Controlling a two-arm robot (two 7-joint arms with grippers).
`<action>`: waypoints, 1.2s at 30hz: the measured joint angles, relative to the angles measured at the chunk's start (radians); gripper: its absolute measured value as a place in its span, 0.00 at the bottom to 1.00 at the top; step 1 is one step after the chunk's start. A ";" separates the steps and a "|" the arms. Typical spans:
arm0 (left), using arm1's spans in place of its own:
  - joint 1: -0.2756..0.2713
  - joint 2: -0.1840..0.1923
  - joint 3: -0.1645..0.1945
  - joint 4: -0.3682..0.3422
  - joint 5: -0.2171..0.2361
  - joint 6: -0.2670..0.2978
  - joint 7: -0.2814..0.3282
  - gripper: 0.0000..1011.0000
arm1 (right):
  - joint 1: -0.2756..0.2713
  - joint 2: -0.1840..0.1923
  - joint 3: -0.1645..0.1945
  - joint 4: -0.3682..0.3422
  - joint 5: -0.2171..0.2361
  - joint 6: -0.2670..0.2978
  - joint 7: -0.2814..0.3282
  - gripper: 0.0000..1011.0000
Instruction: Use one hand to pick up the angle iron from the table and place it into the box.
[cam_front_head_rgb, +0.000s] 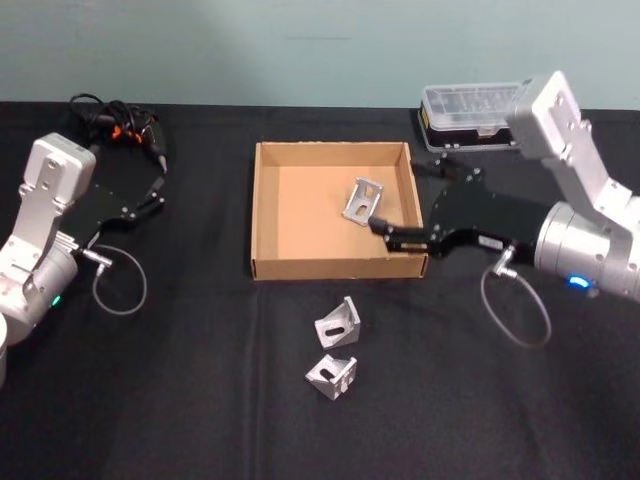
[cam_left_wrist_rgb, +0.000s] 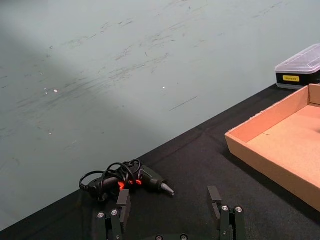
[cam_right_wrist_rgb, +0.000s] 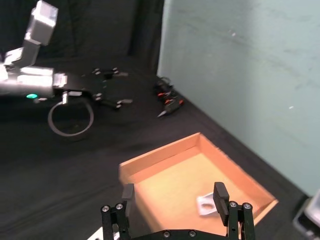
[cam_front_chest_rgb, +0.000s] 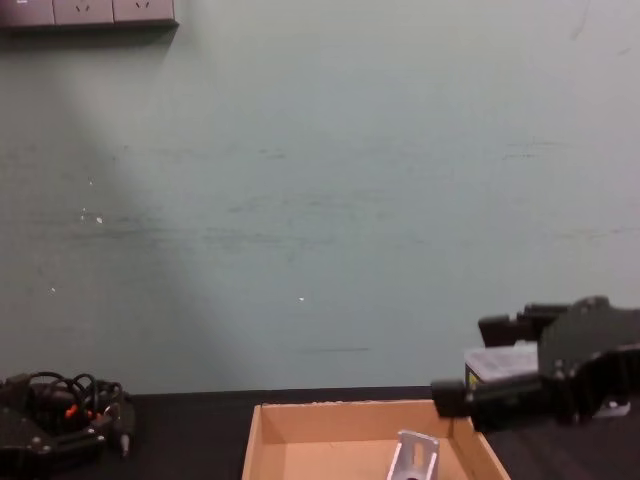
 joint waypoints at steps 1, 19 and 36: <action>0.000 0.000 0.000 0.000 0.000 0.000 0.000 0.99 | 0.000 0.000 0.000 0.000 0.000 0.000 0.000 0.99; 0.000 0.000 0.000 0.000 0.000 0.000 0.000 0.99 | -0.027 0.035 -0.090 0.011 0.043 0.061 0.011 0.99; 0.000 0.000 0.000 0.000 0.000 0.000 0.000 0.99 | -0.014 0.037 -0.150 0.037 0.061 0.102 0.001 0.99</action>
